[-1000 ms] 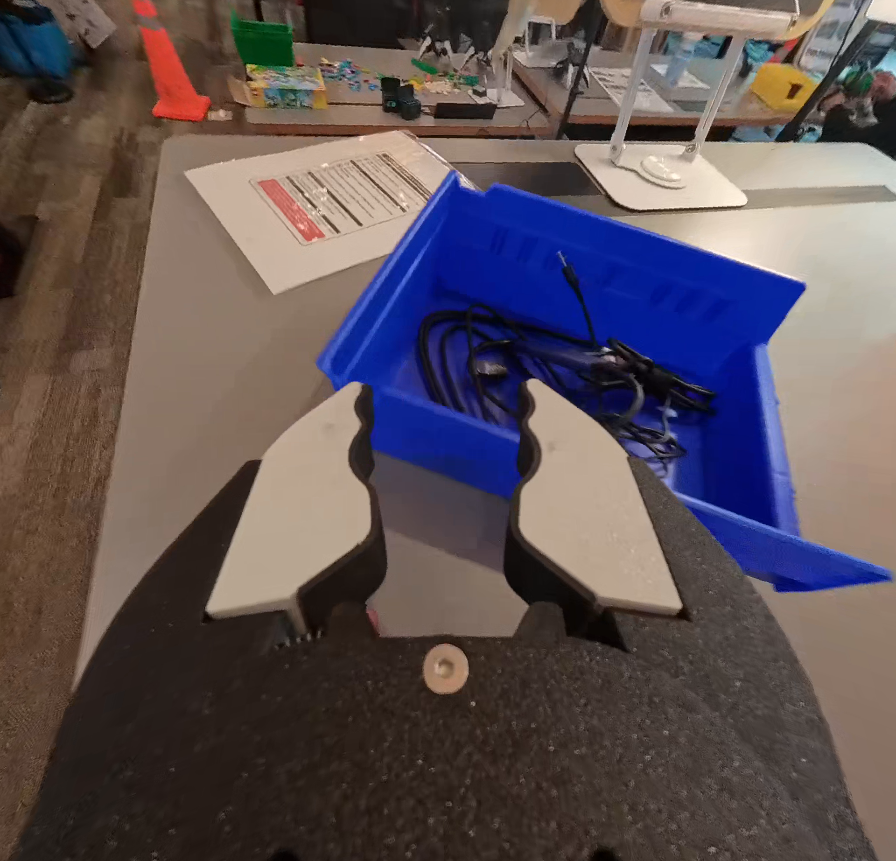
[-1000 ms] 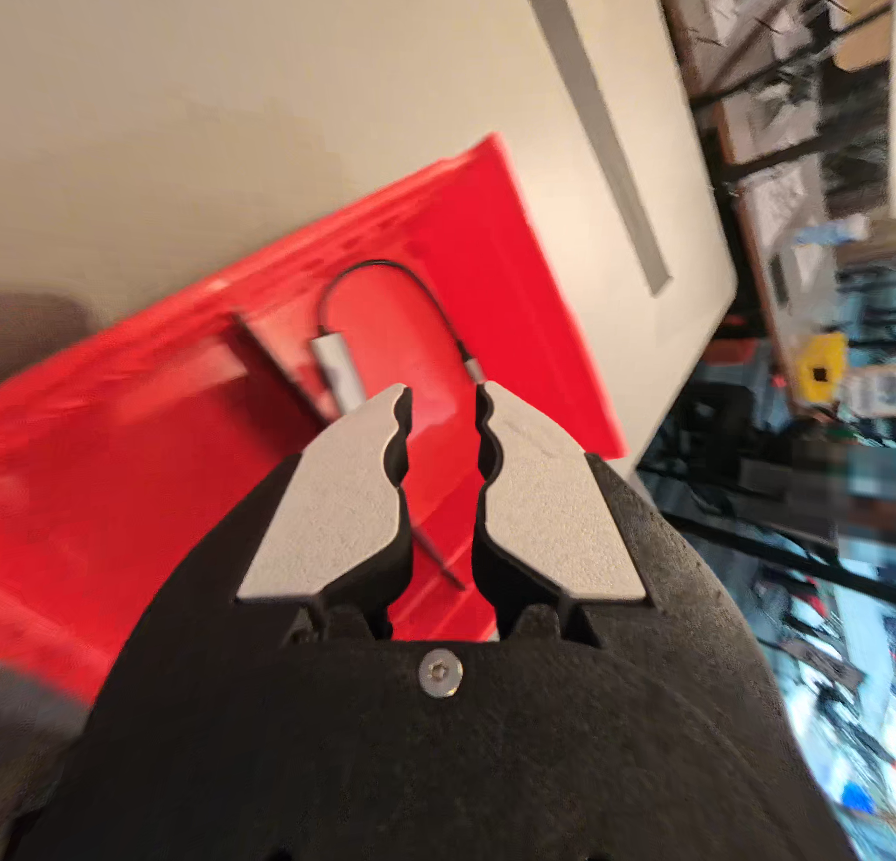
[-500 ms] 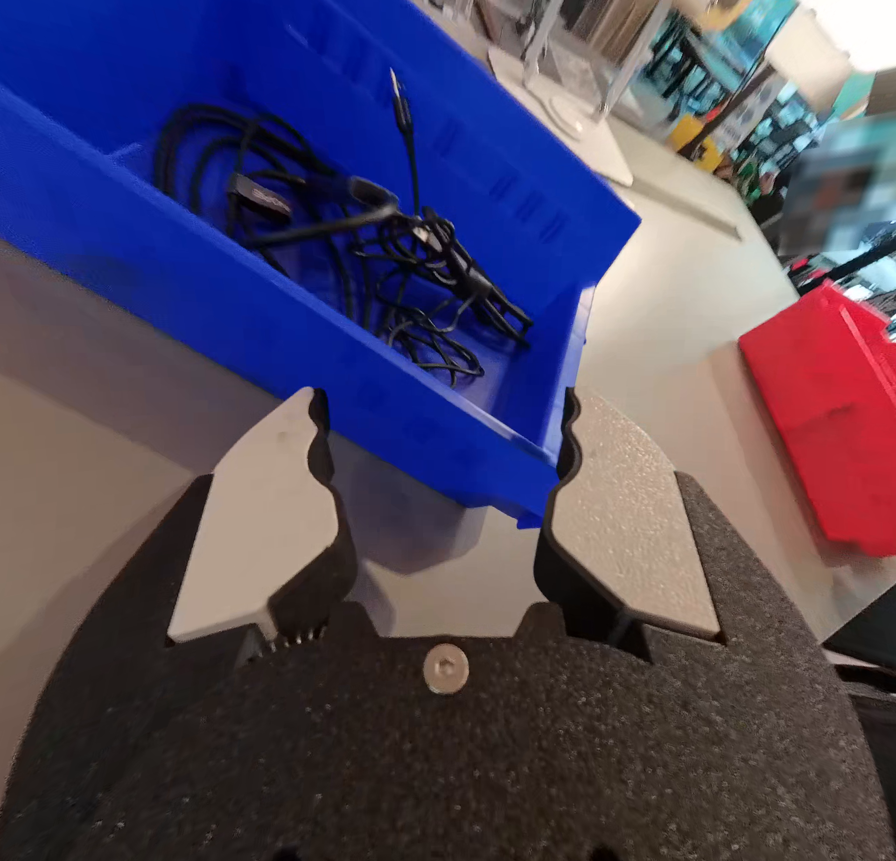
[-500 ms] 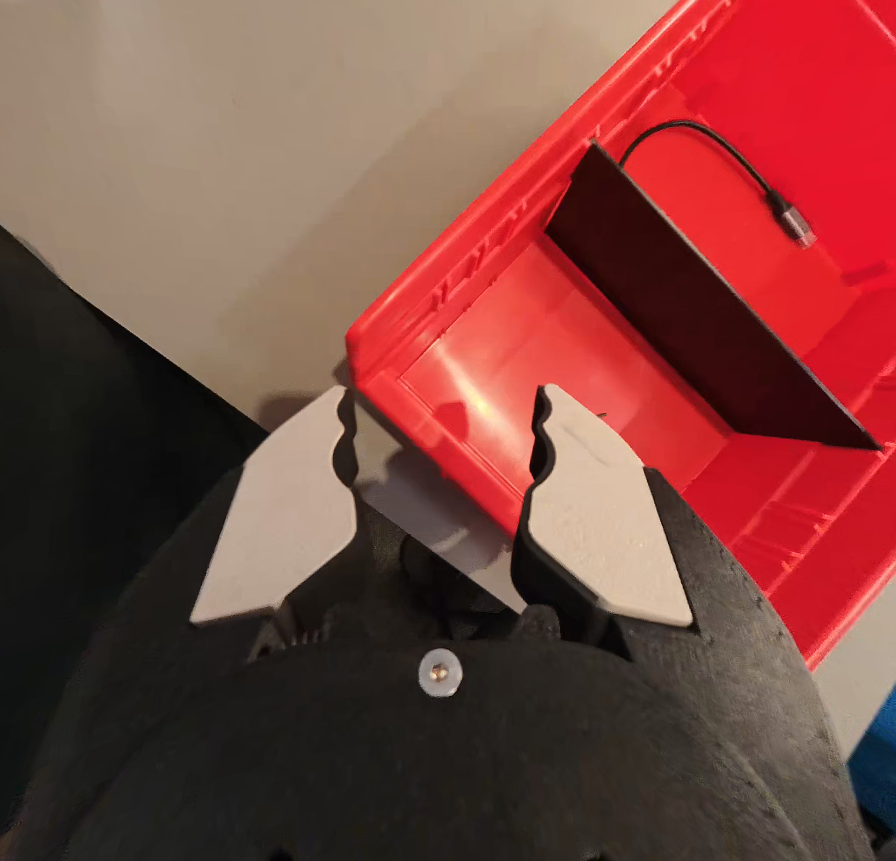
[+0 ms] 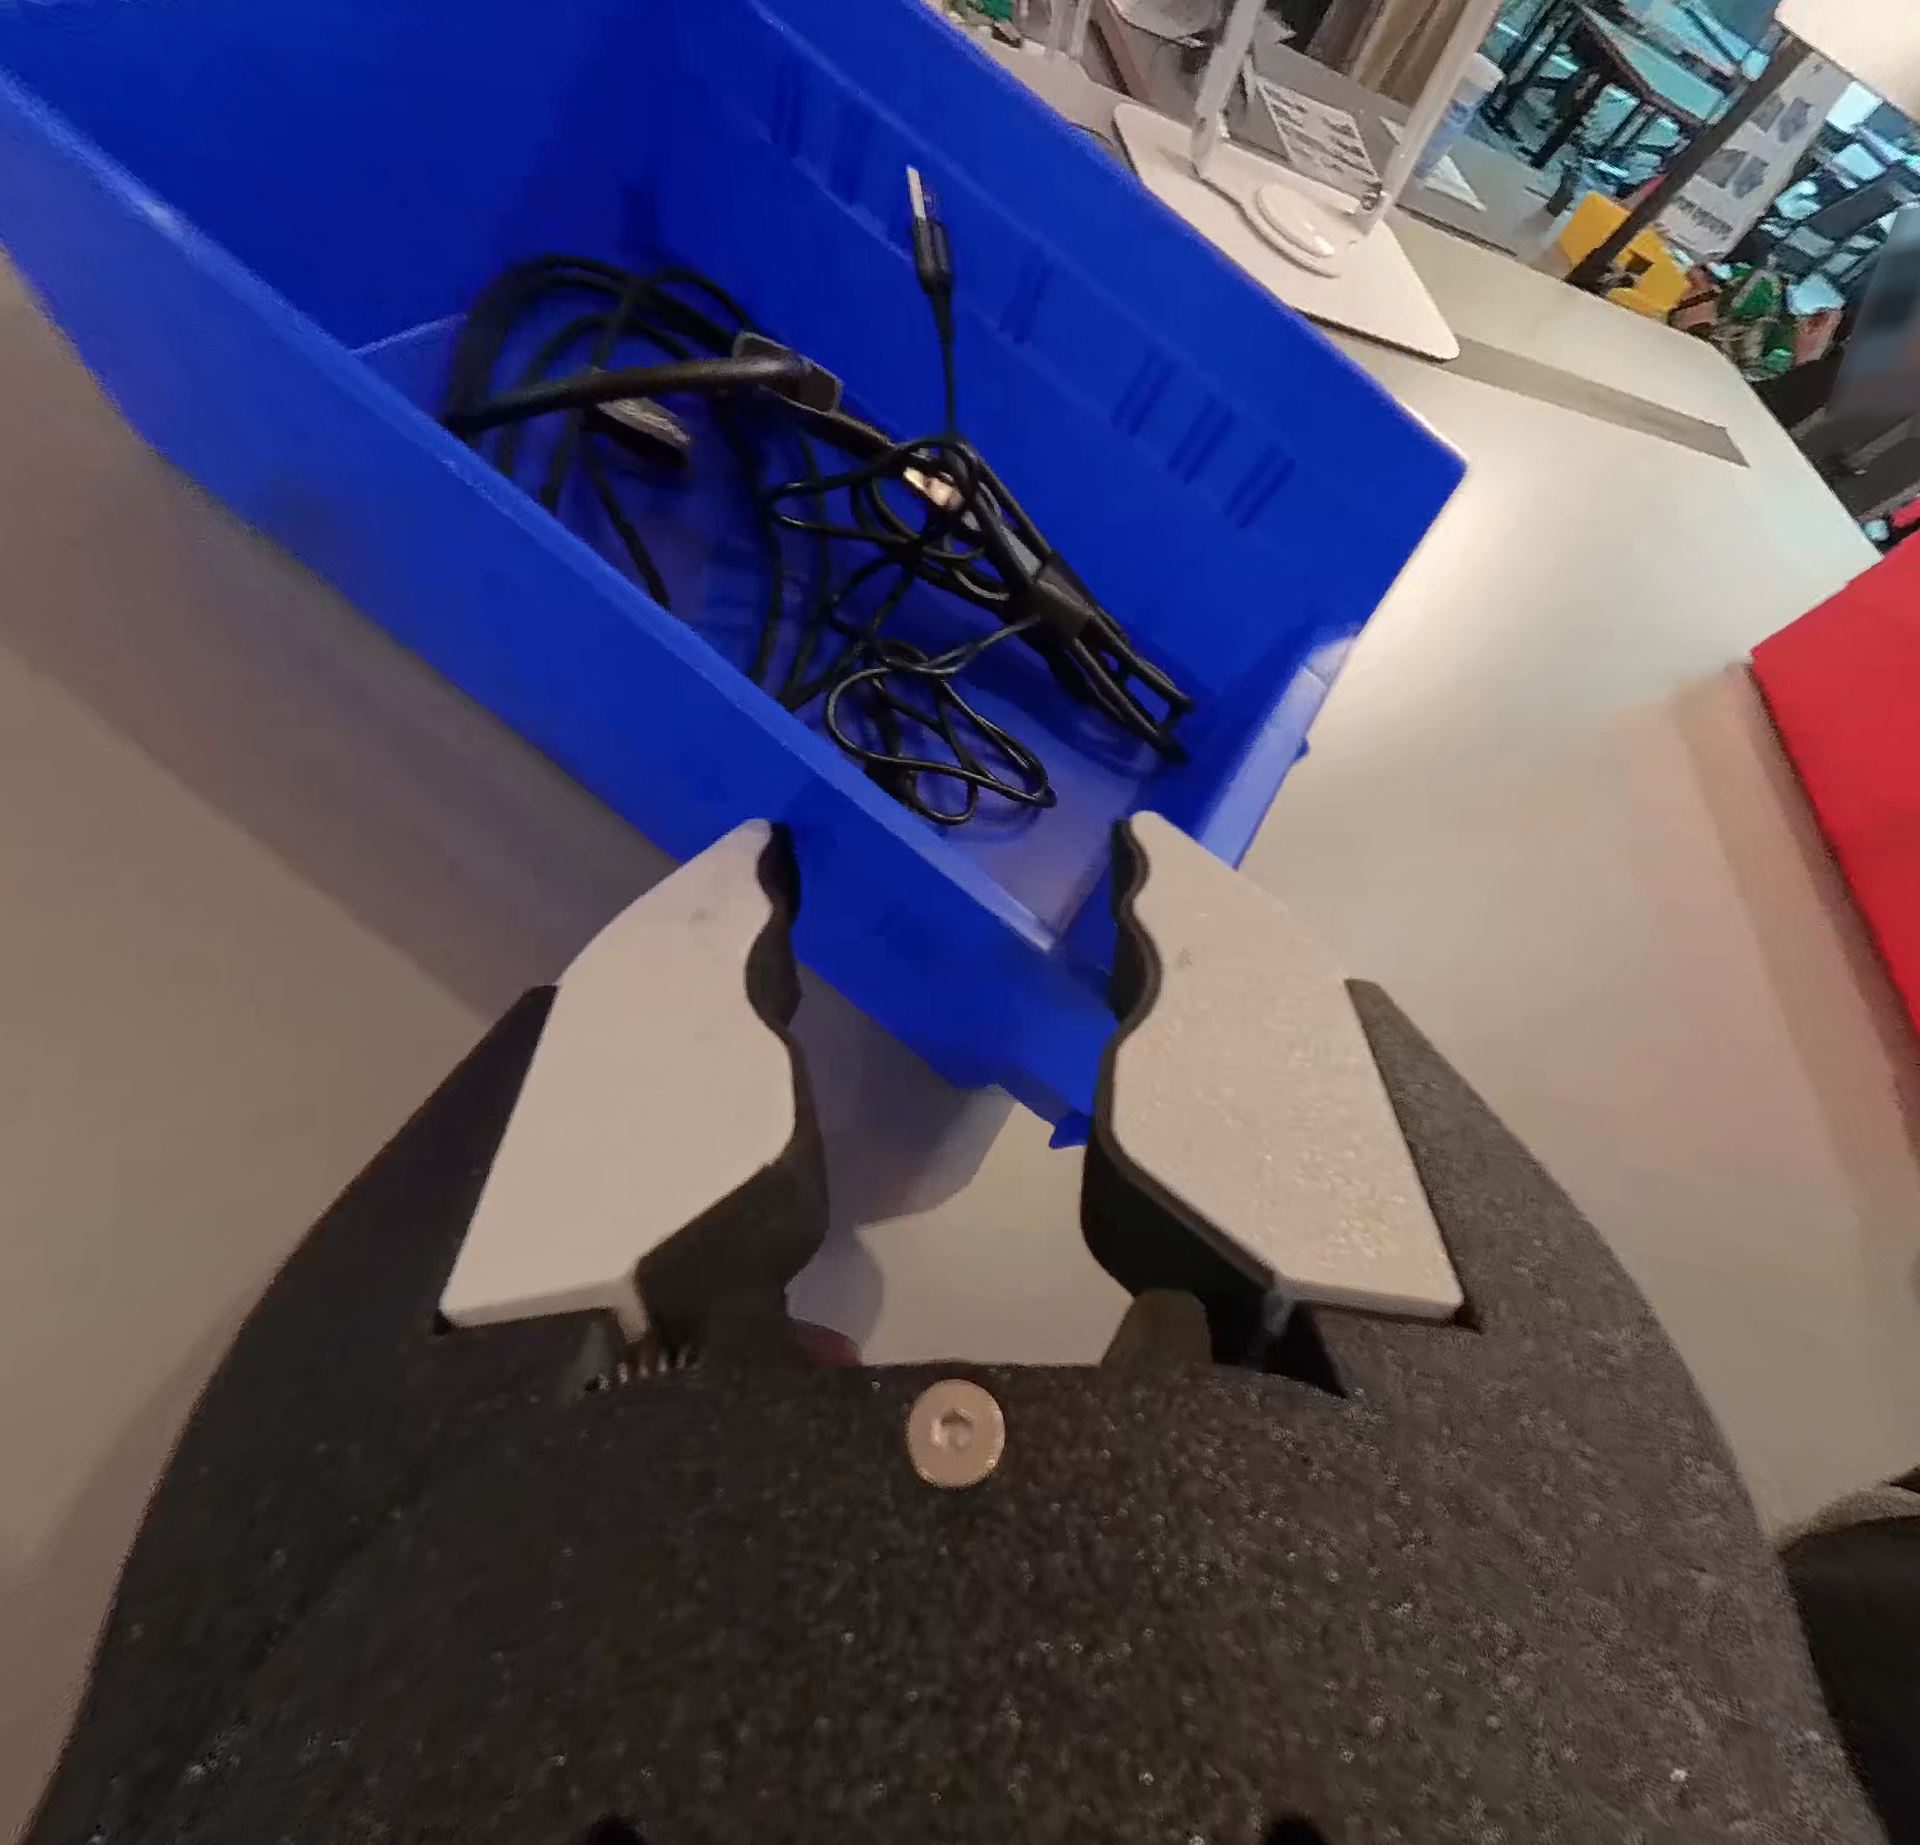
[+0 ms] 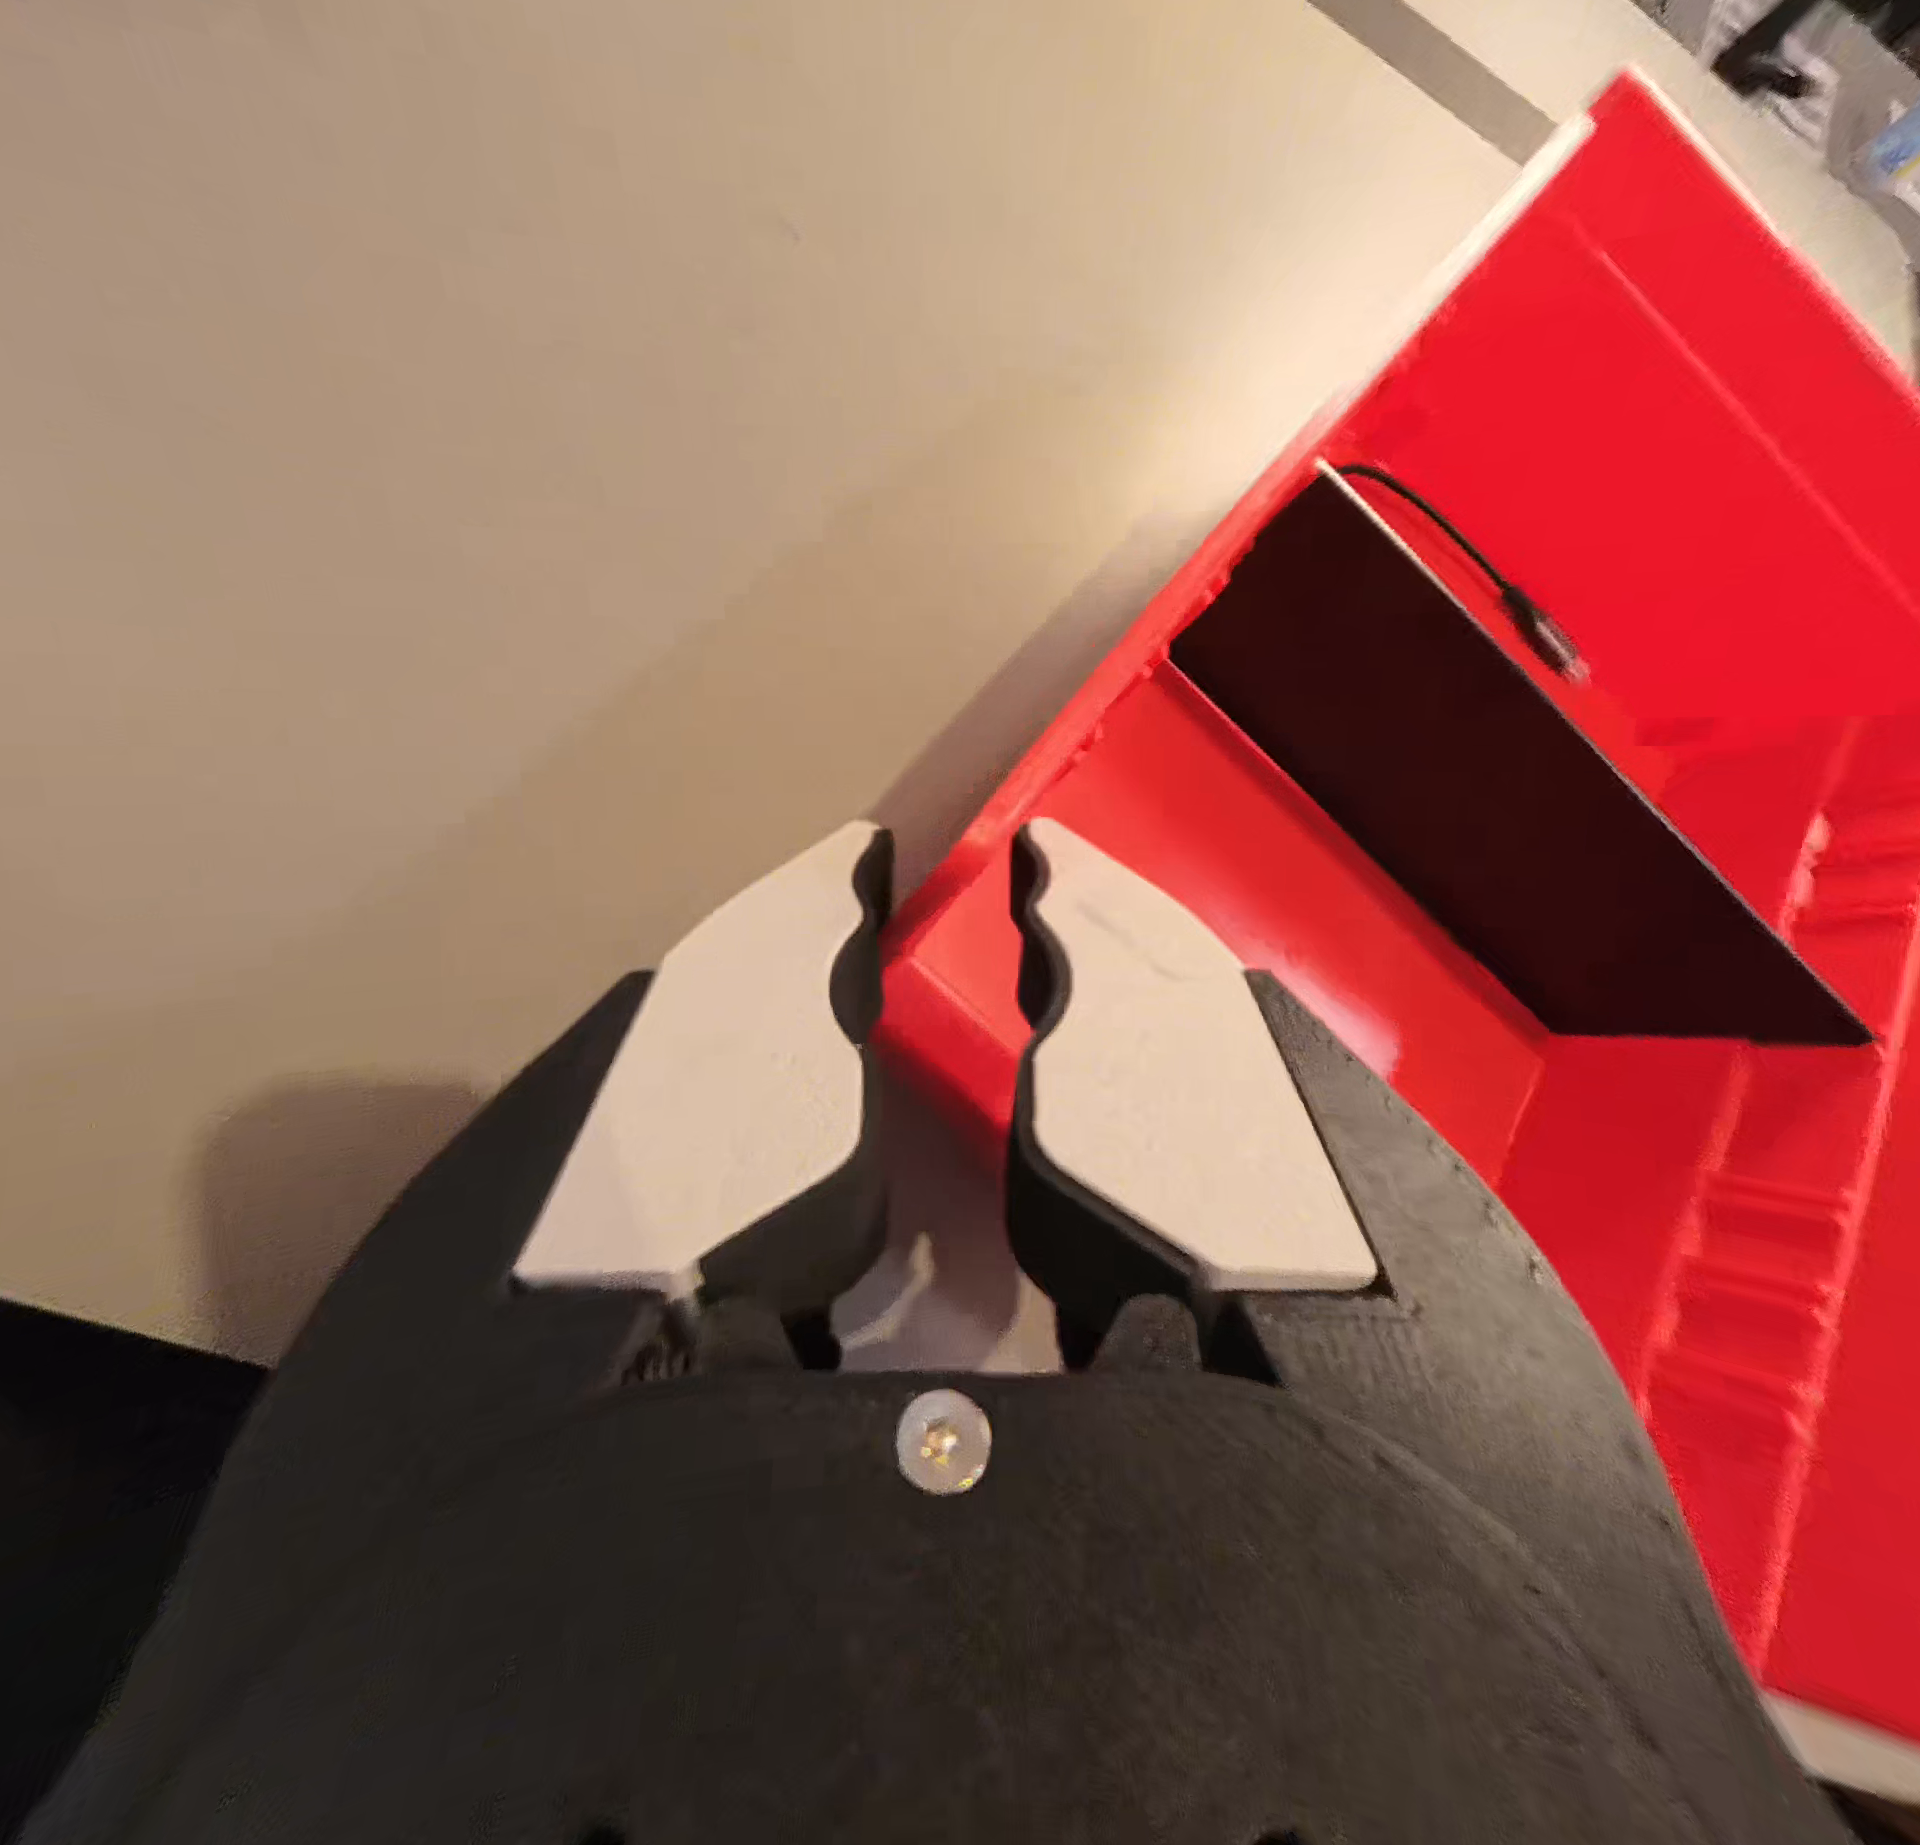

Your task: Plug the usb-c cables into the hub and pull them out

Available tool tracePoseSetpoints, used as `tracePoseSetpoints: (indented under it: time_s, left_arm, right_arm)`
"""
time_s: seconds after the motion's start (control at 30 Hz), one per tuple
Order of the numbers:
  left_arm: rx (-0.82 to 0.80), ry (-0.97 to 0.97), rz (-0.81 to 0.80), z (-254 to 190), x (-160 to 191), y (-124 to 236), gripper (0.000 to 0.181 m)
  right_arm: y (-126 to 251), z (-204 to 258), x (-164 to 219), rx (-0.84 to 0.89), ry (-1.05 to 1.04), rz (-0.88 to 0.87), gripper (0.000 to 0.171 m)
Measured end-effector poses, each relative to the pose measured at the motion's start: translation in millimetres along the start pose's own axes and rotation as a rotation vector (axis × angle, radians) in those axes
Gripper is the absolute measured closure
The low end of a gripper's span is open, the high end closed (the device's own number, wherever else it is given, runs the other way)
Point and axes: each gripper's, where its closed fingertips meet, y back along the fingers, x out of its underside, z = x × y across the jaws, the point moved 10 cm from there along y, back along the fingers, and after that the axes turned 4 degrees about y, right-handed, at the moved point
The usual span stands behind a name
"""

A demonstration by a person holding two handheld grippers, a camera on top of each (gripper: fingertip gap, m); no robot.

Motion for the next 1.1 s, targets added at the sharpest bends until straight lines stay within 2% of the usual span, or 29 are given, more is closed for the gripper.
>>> tracePoseSetpoints:
  time_s: [0.03,0.13,0.2,0.33,0.4,0.53,0.63,0.83,0.93,1.1]
  left_arm:
    - [-0.026,-0.009,-0.013,4,0,6,0.129]
    - [-0.058,-0.043,-0.047,7,2,20,0.134]
    - [-0.052,-0.046,-0.063,1,6,24,0.129]
    - [-0.16,-0.124,-0.028,-3,21,8,0.124]
    - [-0.194,-0.178,-0.061,2,22,5,0.134]
    - [-0.388,-0.252,-0.091,28,12,13,0.163]
    - [-0.41,-0.201,-0.081,56,2,23,0.176]
    - [-0.42,-0.274,0.0,98,-15,41,0.176]
    - [-0.429,-0.253,0.005,116,-25,44,0.176]
    - [-0.424,-0.338,0.013,142,-36,43,0.175]
  right_arm:
    - [1,-5,5,0.032,0.014,0.018,0.151]
    - [3,-21,16,0.111,0.016,0.051,0.153]
    - [0,-28,20,0.132,-0.041,0.062,0.143]
    - [-16,-39,24,0.171,-0.089,0.048,0.147]
    - [-21,-46,24,0.244,-0.058,0.027,0.159]
    - [-34,-67,23,0.235,-0.077,0.012,0.161]
    - [-46,-86,22,0.275,-0.09,0.013,0.161]
    - [-65,-131,27,0.276,-0.096,0.026,0.161]
    - [-73,-151,29,0.266,-0.085,0.028,0.162]
    - [-86,-174,29,0.261,-0.09,0.023,0.161]
